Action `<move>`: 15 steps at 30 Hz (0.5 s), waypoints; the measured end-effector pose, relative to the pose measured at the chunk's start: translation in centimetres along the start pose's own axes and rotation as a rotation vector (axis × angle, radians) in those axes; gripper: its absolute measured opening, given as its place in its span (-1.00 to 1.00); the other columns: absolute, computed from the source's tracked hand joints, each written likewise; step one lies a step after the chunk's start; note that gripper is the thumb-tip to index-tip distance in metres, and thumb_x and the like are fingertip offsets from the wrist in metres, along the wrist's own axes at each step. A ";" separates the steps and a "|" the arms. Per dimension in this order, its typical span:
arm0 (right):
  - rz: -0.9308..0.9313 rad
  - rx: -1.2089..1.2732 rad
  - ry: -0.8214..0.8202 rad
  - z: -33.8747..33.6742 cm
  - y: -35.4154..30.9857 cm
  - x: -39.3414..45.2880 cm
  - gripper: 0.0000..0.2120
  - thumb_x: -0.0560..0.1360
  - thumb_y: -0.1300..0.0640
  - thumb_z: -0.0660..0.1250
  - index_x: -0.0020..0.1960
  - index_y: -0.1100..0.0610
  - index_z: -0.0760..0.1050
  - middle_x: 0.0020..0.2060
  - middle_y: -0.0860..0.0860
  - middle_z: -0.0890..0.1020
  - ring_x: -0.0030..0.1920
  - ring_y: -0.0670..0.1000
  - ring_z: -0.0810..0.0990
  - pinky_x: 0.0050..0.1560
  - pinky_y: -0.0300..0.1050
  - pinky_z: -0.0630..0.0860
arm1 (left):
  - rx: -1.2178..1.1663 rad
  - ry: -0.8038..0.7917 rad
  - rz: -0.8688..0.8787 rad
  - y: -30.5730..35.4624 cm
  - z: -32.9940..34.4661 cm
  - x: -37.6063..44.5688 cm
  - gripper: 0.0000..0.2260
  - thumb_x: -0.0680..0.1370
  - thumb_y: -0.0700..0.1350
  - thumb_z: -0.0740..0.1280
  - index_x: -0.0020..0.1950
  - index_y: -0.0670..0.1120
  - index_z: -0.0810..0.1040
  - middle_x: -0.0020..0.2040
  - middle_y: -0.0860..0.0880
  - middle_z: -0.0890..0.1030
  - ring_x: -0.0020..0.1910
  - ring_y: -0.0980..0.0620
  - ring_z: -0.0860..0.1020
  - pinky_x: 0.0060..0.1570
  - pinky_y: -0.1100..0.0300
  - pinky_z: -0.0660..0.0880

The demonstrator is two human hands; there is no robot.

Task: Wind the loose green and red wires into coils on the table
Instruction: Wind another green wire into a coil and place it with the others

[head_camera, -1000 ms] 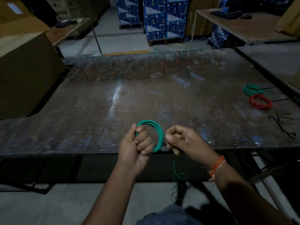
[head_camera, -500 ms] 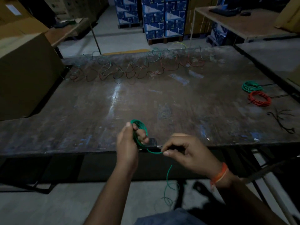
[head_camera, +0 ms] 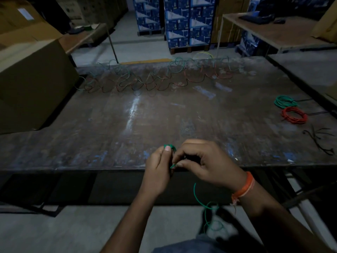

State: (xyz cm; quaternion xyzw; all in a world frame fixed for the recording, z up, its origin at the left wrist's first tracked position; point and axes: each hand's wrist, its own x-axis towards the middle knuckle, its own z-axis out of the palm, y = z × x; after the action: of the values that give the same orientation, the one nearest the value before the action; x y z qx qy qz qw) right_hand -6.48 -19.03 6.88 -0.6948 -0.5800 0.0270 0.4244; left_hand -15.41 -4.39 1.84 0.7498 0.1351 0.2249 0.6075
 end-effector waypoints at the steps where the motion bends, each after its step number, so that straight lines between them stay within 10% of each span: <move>1: 0.004 -0.009 0.010 0.0 0.1 0.0 -0.92 0.50 0.28 0.47 -0.04 0.14 0.64 -0.18 -0.02 0.62 -0.13 -0.05 0.61 -0.10 -0.11 0.53 | -0.009 -0.011 -0.024 0.0 0.0 -0.2 -0.61 0.65 0.02 0.15 -0.18 -0.28 0.43 -0.34 -0.06 0.41 -0.33 0.07 0.37 -0.31 0.09 0.31; 9: 0.201 0.089 0.215 -0.4 2.0 -0.2 -0.89 0.49 0.21 0.51 -0.03 0.08 0.64 -0.17 -0.12 0.65 -0.10 -0.10 0.63 -0.08 -0.27 0.50 | -0.304 -0.251 -0.255 1.2 -0.5 -1.2 -0.64 0.60 0.15 0.16 -0.25 -0.05 0.45 -0.48 0.00 0.28 -0.55 0.11 0.17 -0.53 0.35 0.14; 15: 0.295 0.122 0.135 2.5 2.2 -0.5 -0.67 0.68 -0.02 0.11 0.15 0.13 0.58 -0.03 0.06 0.54 0.06 -0.04 0.56 0.14 -0.19 0.46 | -0.757 -0.235 -0.344 2.5 -0.4 -1.2 -0.69 0.64 0.08 0.17 -0.24 -0.04 0.36 -0.50 0.09 0.14 -0.57 0.16 0.03 -0.52 0.38 0.00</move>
State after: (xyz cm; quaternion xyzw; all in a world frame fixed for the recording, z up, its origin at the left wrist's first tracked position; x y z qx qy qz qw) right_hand -6.21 -18.02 3.70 -0.7455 -0.4394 0.0773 0.4951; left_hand -16.78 -5.18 4.10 0.4611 0.0961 0.0674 0.8796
